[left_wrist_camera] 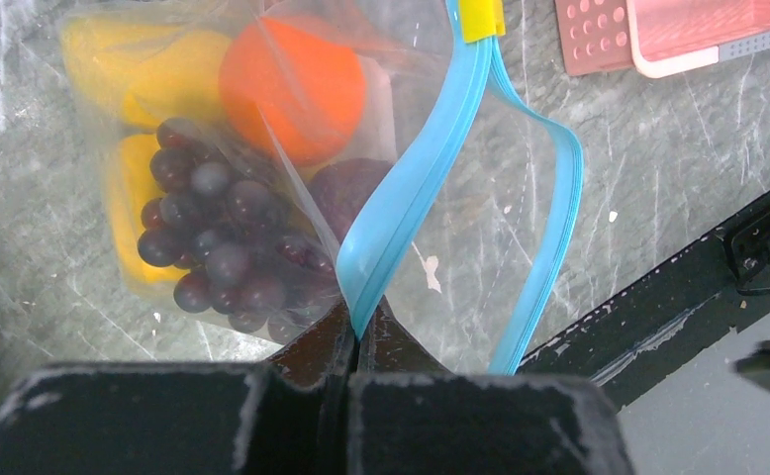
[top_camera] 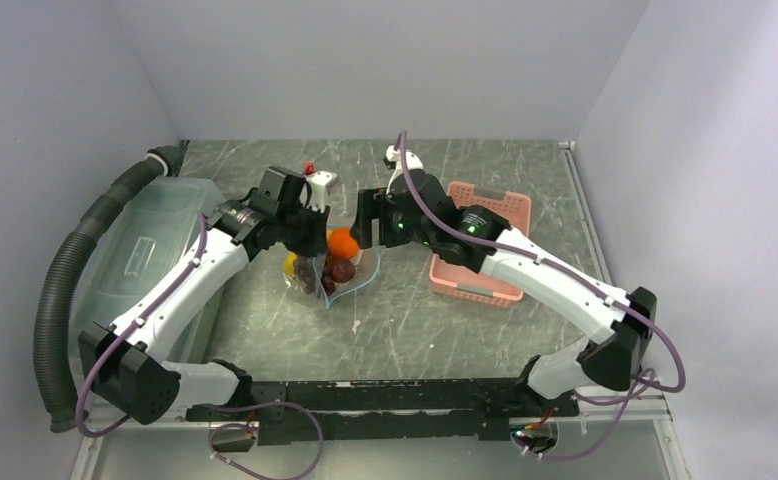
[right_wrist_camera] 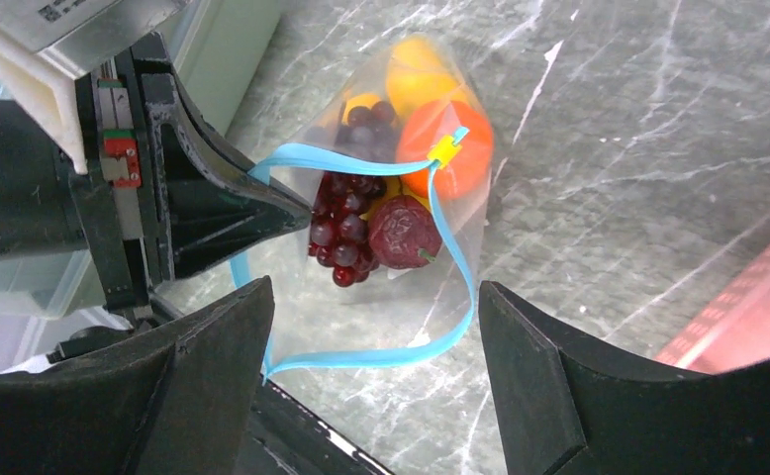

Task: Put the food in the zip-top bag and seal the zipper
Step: Place the fake fruit in the zipper food storage bag, then zip the zipper food storage bag at the center of the board.

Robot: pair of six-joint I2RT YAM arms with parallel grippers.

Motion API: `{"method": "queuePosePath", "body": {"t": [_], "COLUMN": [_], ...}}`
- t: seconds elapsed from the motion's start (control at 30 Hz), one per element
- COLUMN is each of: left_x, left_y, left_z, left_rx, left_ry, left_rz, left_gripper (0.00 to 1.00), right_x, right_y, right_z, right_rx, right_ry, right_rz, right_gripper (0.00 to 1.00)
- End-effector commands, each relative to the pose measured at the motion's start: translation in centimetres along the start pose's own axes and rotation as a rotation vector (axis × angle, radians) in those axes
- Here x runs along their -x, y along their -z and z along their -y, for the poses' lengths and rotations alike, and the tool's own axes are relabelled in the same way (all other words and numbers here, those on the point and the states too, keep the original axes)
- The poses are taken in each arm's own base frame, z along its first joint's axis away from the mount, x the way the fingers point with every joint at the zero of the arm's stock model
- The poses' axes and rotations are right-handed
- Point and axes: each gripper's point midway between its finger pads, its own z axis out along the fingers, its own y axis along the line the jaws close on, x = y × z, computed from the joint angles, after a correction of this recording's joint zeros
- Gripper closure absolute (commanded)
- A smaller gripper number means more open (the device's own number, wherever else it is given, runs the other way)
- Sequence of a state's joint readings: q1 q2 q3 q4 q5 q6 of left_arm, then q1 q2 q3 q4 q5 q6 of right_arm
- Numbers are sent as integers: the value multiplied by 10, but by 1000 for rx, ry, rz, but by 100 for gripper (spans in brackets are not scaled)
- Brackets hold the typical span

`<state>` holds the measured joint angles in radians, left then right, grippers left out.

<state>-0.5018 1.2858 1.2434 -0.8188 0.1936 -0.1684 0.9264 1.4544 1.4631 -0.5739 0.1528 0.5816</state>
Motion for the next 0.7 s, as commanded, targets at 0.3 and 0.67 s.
{"method": "queuePosePath", "body": {"t": [0.3,0.67], "left_x": [9,8], "left_y": [14,41], "left_z": [25,48], "left_rx": [-118,-197], "left_ry": [-103,-168], "left_rz": [56,35], "left_gripper": [100,100], "right_x": [20,2], "right_y": [58,81], "right_z": [16,10], "right_rx": [44,192], "right_ry": [315,549], "right_rz": [159,146], "right_gripper": [21,22]}}
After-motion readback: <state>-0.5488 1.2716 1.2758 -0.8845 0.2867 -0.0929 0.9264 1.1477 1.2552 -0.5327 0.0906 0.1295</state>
